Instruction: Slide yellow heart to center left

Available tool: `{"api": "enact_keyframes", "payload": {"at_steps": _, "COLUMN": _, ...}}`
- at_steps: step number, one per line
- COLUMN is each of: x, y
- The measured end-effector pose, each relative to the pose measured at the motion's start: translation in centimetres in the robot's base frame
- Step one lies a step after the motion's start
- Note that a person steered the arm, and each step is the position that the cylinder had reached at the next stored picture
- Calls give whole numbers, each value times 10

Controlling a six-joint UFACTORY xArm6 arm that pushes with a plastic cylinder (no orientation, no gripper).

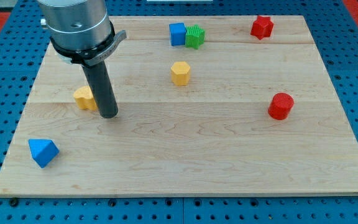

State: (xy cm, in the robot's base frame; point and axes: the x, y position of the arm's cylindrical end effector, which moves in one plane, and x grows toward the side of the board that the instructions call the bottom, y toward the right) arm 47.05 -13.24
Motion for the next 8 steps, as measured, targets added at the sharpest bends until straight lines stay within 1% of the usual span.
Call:
{"api": "enact_keyframes", "payload": {"at_steps": 1, "x": 0, "y": -34}}
{"api": "enact_keyframes", "payload": {"at_steps": 2, "x": 0, "y": -43}}
{"api": "enact_keyframes", "payload": {"at_steps": 4, "x": -31, "y": -43}}
{"api": "enact_keyframes", "payload": {"at_steps": 5, "x": -31, "y": -35}}
{"api": "enact_keyframes", "payload": {"at_steps": 6, "x": -33, "y": -1}}
{"api": "enact_keyframes", "payload": {"at_steps": 7, "x": -43, "y": 5}}
{"api": "enact_keyframes", "payload": {"at_steps": 8, "x": -47, "y": -7}}
